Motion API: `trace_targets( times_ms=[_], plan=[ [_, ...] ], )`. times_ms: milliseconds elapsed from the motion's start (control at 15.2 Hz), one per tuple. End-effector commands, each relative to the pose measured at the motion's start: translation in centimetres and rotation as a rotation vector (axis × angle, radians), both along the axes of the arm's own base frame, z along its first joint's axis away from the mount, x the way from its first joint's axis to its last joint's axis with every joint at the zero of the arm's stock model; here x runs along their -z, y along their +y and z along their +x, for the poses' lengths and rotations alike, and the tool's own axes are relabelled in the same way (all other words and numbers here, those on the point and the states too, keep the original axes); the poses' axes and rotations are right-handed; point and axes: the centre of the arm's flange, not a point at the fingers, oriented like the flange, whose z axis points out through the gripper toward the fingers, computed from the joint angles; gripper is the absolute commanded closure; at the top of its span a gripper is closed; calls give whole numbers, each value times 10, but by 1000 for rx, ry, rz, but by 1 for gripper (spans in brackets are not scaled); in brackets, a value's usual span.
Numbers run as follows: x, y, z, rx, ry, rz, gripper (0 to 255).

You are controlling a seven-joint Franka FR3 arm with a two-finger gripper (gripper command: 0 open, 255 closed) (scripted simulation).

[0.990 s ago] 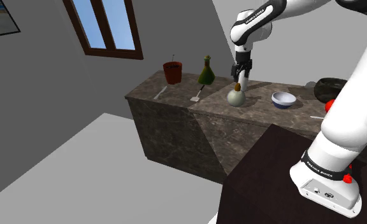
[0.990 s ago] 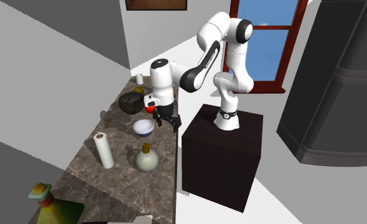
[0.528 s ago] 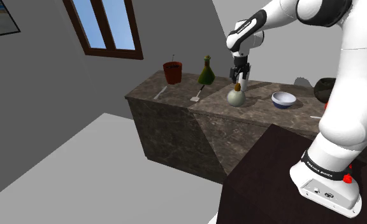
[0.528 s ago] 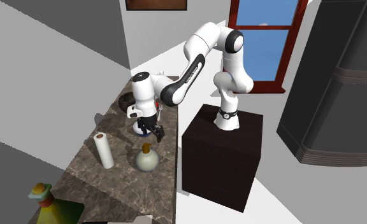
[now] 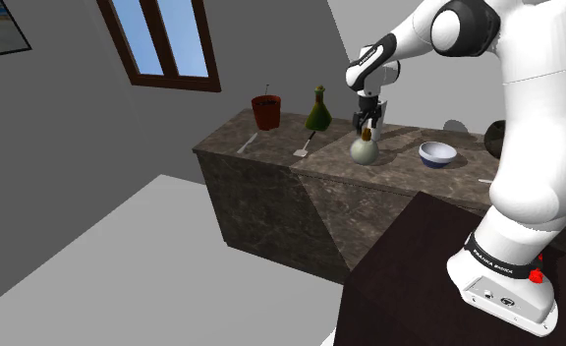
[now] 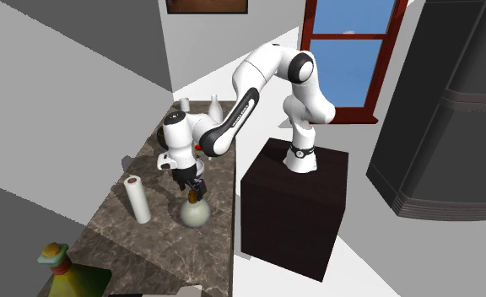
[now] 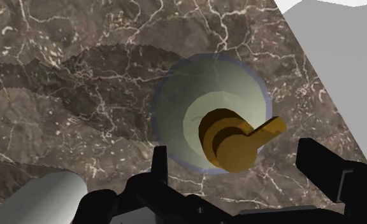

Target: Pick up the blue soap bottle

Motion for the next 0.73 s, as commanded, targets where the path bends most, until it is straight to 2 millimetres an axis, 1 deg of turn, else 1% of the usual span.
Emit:
trace_targets(
  times_ms=[0, 132, 264, 330, 660],
  plan=[
    [11, 0, -1, 0, 0, 0, 0],
    [20, 0, -1, 0, 0, 0, 0],
    [20, 0, -1, 0, 0, 0, 0],
    [20, -1, -1, 0, 0, 0, 255],
    [20, 0, -1, 0, 0, 0, 255]
  ],
)
